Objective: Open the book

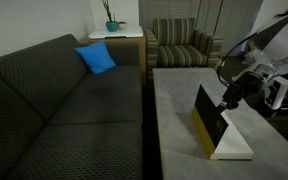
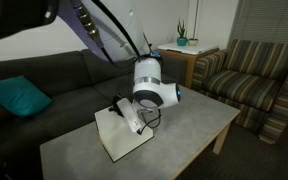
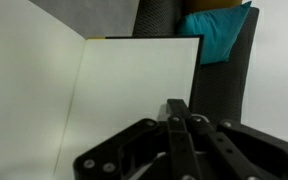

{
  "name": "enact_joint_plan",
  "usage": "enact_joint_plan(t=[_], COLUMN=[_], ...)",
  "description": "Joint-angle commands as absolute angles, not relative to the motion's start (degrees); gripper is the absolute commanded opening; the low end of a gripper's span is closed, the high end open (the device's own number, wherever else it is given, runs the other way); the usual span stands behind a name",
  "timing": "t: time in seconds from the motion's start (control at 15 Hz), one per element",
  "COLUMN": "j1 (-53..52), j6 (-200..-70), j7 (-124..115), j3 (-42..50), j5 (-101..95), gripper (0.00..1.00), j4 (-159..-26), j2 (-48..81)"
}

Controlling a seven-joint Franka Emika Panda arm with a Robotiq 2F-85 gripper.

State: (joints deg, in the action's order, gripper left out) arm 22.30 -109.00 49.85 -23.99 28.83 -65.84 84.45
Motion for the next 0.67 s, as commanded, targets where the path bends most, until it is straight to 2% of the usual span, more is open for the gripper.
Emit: enact_joint_plan(t=[0.0,0.6], j1=[18.52,9.79], j6=[-108.97,-123.1], j7=[50.65,49.96], j3=[-21.48,-17.02], j5=[31.37,28.98], gripper=[0.0,0.0], j4=[-63.85,-63.82], j2=[84.45,84.47])
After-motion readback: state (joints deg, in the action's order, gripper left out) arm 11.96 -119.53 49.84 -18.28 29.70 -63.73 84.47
